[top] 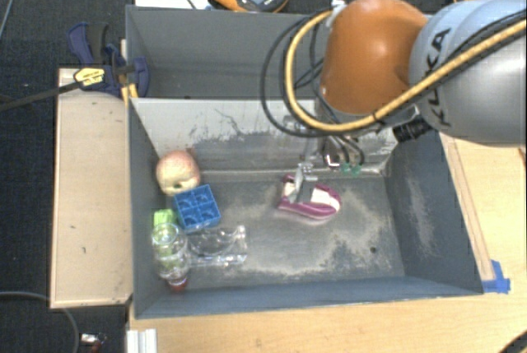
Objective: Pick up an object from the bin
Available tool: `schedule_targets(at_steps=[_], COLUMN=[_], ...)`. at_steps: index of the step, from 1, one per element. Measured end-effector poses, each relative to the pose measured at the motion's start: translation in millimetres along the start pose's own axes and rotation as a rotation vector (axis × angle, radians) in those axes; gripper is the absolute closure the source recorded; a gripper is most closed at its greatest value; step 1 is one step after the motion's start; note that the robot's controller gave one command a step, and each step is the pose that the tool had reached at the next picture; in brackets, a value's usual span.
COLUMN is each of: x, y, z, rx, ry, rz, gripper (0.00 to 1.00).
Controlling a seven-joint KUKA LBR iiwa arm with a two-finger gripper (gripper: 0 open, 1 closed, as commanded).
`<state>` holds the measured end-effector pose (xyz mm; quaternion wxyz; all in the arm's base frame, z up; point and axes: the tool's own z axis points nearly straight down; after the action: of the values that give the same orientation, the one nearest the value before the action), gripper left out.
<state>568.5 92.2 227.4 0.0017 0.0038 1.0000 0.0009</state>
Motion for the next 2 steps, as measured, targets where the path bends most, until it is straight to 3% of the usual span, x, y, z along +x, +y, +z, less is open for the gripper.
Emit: schedule_targets(at_steps=[1,2], x=[0.0,-11.0], y=[0.2,41.3], z=[-0.3,-75.9], rx=[0.0,-0.003], ry=[0.0,-0.013], rz=[0.0,-0.178], gripper=[0.0,0.0])
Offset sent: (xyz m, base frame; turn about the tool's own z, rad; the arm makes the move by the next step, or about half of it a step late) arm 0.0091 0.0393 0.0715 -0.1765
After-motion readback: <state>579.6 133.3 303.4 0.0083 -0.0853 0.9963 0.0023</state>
